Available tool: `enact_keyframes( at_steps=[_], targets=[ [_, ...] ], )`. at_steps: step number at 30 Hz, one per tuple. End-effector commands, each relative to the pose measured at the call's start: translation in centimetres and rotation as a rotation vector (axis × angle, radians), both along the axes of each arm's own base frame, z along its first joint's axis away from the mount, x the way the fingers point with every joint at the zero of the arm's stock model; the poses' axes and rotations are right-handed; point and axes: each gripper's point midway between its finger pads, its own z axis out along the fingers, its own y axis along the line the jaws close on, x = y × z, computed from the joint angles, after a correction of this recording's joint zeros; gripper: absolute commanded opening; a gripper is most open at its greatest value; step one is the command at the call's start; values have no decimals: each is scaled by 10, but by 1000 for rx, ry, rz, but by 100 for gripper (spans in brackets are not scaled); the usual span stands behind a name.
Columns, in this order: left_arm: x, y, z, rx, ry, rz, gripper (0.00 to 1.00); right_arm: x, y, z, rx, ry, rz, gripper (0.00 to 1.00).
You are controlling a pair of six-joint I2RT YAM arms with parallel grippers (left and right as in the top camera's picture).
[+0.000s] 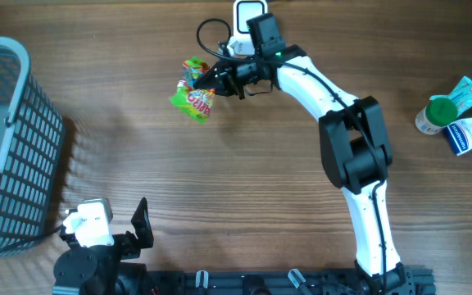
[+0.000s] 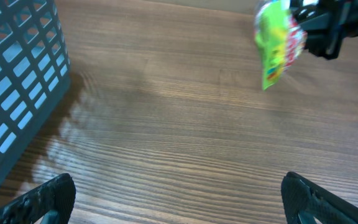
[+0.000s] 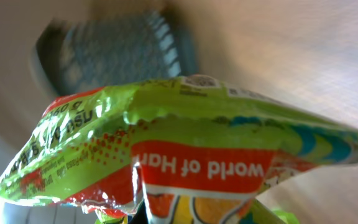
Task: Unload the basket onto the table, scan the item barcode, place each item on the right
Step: 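Lift the gummy bag and hold its barcode over the scanner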
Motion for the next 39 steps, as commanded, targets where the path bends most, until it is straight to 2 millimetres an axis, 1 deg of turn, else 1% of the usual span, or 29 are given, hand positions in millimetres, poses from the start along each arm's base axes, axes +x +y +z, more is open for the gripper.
enact_keyframes(
  at_steps=[1,4,10,12,17,18,23,24,26,29,31,33,36,39],
  targets=[
    [0,0,0,1,-4,2,100,40,-11,-25,-222,16,-264,5],
    [0,0,0,1,-4,2,100,57,-14,-21,-253,18,-355,5],
    [0,0,0,1,-4,1,100,100,-11,9,-181,-18,-546,5],
    [0,0,0,1,-4,2,100,110,-13,14,-169,-28,-598,5],
    [0,0,0,1,-4,1,100,135,-30,16,-200,-18,-768,5],
    [0,0,0,1,-4,2,100,143,-35,18,-187,-7,-820,5],
    [0,0,0,1,-4,1,100,170,-54,41,-92,-24,-932,5],
    [0,0,0,1,-4,2,100,178,-62,44,-73,-16,-968,5],
    [0,0,0,1,-4,2,100,184,-73,45,-62,9,-1009,5],
    [0,0,0,1,-4,1,100,191,-82,43,-51,34,-1064,5],
    [0,0,0,1,-4,2,100,199,-85,41,-16,58,-1102,5],
    [0,0,0,1,-4,2,100,204,-85,39,24,72,-1107,5],
    [0,0,0,1,-4,2,100,206,-77,23,84,154,-1090,5],
    [0,0,0,1,-4,2,100,207,-74,0,90,214,-1087,5]
  ],
)
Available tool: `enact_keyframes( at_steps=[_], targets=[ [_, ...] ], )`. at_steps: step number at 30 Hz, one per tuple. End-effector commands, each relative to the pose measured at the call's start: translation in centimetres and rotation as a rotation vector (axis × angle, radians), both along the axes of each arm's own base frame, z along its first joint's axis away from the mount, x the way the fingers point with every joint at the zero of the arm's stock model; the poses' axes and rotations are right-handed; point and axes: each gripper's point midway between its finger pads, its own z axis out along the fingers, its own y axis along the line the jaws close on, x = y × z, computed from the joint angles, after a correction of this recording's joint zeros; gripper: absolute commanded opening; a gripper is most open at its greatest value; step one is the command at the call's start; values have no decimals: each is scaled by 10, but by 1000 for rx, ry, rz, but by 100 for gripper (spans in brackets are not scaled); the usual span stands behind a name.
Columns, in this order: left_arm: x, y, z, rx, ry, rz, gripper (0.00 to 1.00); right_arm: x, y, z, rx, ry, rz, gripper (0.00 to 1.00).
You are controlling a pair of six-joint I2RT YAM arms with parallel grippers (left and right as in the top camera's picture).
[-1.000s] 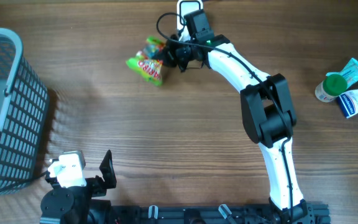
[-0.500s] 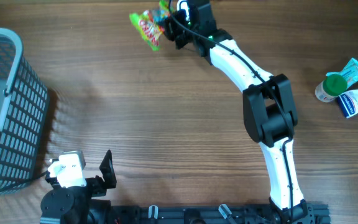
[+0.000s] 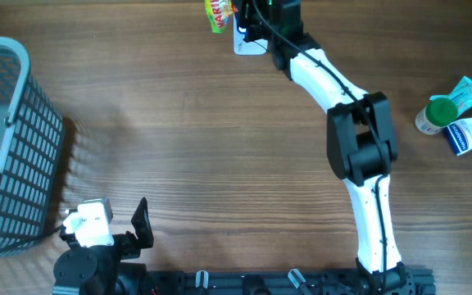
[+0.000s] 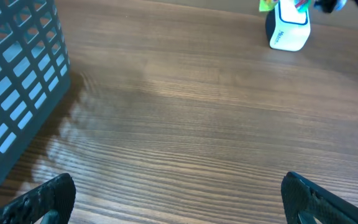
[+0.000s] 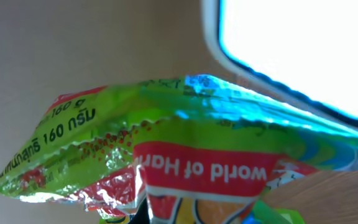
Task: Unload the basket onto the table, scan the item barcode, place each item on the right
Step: 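Lift the gummy bag and hold its barcode over the scanner, then carry the gummy bag to the right edge and release it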
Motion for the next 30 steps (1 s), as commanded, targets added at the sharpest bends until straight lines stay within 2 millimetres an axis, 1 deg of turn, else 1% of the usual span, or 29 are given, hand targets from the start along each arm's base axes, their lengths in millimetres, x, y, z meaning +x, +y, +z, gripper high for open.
enact_keyframes(
  at_steps=[1,3,5,7,9,10,11,15,17,19,21,23,25,27,28,29,30],
  targets=[
    [0,0,0,1,-4,2,100,2,8,-31,68,88,4,5],
    [0,0,0,1,-4,1,100,4,3,-36,19,70,-11,5],
    [0,0,0,1,-4,1,100,8,2,-27,1,44,-12,5],
    [0,0,0,1,-4,1,100,10,-2,-24,-14,47,-14,5],
    [0,0,0,1,-4,2,100,16,-5,-9,-39,14,-9,5],
    [0,0,0,1,-4,2,100,17,-8,-6,-52,20,-10,5],
    [0,0,0,1,-4,2,100,19,-11,1,-63,9,-4,5],
    [0,0,0,1,-4,2,100,21,-12,18,-47,-15,33,5],
    [0,0,0,1,-4,2,100,20,-14,30,-91,-50,73,5],
    [0,0,0,1,-4,1,100,15,-23,35,-170,-16,80,5],
    [0,0,0,1,-4,1,100,7,-38,45,-282,12,71,5],
    [0,0,0,1,-4,2,100,-9,-62,67,-409,39,66,5],
    [0,0,0,1,-4,1,100,-29,-83,95,-486,38,93,5],
    [0,0,0,1,-4,1,100,-57,-117,115,-560,89,96,5],
    [0,0,0,1,-4,1,100,-71,-136,120,-597,137,75,5],
    [0,0,0,1,-4,2,100,-89,-164,126,-655,193,39,5],
    [0,0,0,1,-4,1,100,-108,-196,129,-723,268,-12,5]
  ],
)
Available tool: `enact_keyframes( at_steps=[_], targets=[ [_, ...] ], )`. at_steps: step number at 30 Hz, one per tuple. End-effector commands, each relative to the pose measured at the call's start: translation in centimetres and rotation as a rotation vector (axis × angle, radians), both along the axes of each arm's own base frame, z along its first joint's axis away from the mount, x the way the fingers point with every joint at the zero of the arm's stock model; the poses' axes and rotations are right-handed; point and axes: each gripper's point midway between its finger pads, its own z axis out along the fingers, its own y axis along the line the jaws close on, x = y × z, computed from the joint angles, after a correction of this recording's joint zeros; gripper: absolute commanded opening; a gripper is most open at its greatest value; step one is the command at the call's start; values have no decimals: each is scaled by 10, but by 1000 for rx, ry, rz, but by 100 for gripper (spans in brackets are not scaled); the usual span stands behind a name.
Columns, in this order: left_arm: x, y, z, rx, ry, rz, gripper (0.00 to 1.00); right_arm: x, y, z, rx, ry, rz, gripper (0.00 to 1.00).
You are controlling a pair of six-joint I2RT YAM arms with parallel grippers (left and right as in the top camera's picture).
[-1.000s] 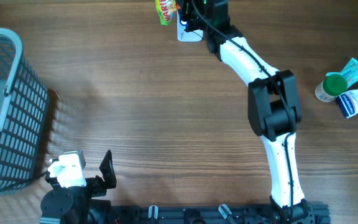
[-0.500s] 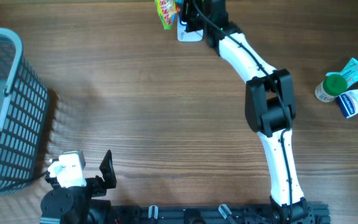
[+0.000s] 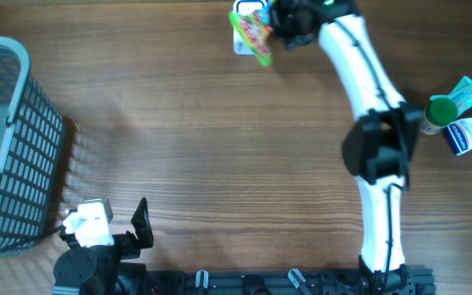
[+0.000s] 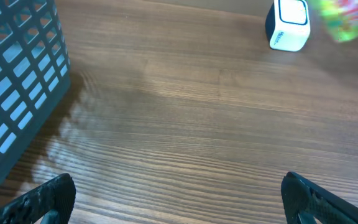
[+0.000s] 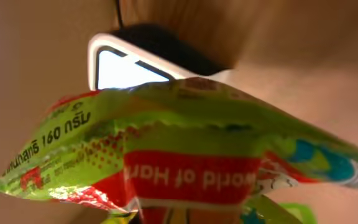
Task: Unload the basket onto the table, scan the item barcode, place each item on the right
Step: 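Carry the gummy bag to the right edge and release it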
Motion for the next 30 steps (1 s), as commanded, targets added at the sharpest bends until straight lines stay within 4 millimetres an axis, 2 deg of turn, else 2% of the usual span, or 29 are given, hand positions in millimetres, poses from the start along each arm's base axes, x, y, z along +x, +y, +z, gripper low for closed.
enact_keyframes(
  at_steps=[1,2,5,6,10,14,16,18,20,24,25,27,30],
  targets=[
    [0,0,0,1,-4,1,100,-44,-107,113,-242,-121,-111,5],
    [0,0,0,1,-4,2,100,-66,-140,115,-316,-57,-175,5],
    [0,0,0,1,-4,2,100,-126,-216,121,-477,111,-303,5],
    [0,0,0,1,-4,2,100,-139,-236,123,-521,143,-318,4],
    [0,0,0,1,-4,2,100,-151,-274,120,-545,158,-201,5],
    [0,0,0,1,-4,2,100,-175,-321,89,-535,299,-274,5],
    [0,0,0,1,-4,2,100,-195,-347,70,-570,400,-326,5],
    [0,0,0,1,-4,2,100,-224,-380,52,-627,524,-396,4],
    [0,0,0,1,-4,2,100,-249,-403,38,-634,616,-447,5],
    [0,0,0,1,-4,1,100,-289,-435,21,-569,716,-533,4],
    [0,0,0,1,-4,2,100,-295,-443,20,-554,712,-532,5],
    [0,0,0,1,-4,1,100,-290,-461,18,-544,641,-474,4],
    [0,0,0,1,-4,2,100,-297,-496,11,-602,632,-542,8]
  ],
)
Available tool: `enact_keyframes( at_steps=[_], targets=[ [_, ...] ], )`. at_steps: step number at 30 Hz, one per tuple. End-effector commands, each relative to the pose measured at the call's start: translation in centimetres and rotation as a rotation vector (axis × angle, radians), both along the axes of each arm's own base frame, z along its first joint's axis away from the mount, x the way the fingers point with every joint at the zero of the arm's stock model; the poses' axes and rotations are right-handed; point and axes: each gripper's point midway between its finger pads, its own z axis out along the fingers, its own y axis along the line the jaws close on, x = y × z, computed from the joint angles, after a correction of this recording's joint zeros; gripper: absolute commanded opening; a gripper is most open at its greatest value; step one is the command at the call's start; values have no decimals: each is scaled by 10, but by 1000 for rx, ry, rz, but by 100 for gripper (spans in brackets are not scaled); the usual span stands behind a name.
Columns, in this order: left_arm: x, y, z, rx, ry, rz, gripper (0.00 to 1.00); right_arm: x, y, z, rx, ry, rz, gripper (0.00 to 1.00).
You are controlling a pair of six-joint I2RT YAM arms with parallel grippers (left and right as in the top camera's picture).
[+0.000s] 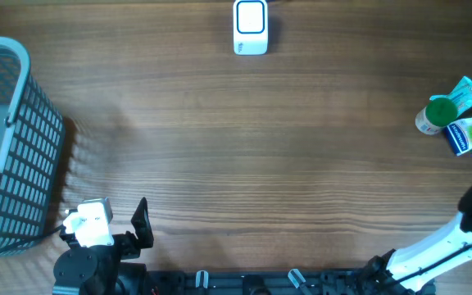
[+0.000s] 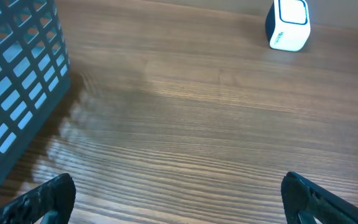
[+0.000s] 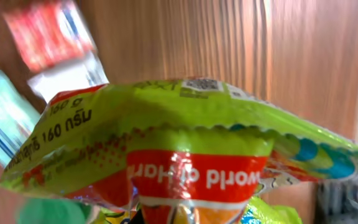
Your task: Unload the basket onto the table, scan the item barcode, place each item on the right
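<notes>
The green and red snack bag (image 3: pixel 185 155) fills the right wrist view, and my right gripper (image 3: pixel 139 218) is shut on its lower edge, fingers mostly hidden under it. In the overhead view the bag sits at the table's far right edge, beside the pile of items. The white barcode scanner (image 1: pixel 251 27) stands at the far middle of the table, also visible as the scanner (image 2: pixel 289 25) in the left wrist view. My left gripper (image 2: pixel 179 200) is open over bare wood at the near left, holding nothing.
A grey mesh basket (image 1: pixel 6 139) stands at the left edge. At the right lie a green-capped bottle (image 1: pixel 441 110), a teal packet (image 1: pixel 468 89) and a blue and white packet (image 1: pixel 464 133). The right arm (image 1: pixel 457 238) enters from the lower right corner.
My right gripper has gone with the snack bag from in front of the scanner at the far middle to the table's right edge by the pile. The left arm has not moved.
The right gripper held the bag over the table, left of and nearer than the scanner. Then the bag was at the scanner's far left side, then right in front of it. Now it is held over the pile at the right.
</notes>
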Motion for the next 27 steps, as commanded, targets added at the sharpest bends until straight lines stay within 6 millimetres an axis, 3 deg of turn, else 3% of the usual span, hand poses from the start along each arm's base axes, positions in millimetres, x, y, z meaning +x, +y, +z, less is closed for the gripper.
enact_keyframes(
  at_steps=[1,5,9,14,16,17,19,23,27],
  targets=[
    [0,0,0,1,-4,2,100,-8,-29,-11,-43,31,33,8],
    [0,0,0,1,-4,1,100,13,-42,-51,23,-42,131,8],
    [0,0,0,1,-4,1,100,14,-40,-86,78,-9,130,8],
    [0,0,0,1,-4,2,100,14,-37,-110,128,28,133,12],
    [0,0,0,1,-4,2,100,12,-38,-110,122,36,131,31],
    [0,0,0,1,-4,2,100,11,-39,-109,120,40,130,49],
    [0,0,0,1,-4,1,100,9,-37,-108,126,46,127,67],
    [0,0,0,1,-4,2,100,11,-39,-90,115,35,126,70],
    [0,0,0,1,-4,1,100,18,-35,-42,82,-46,107,70]
  ],
)
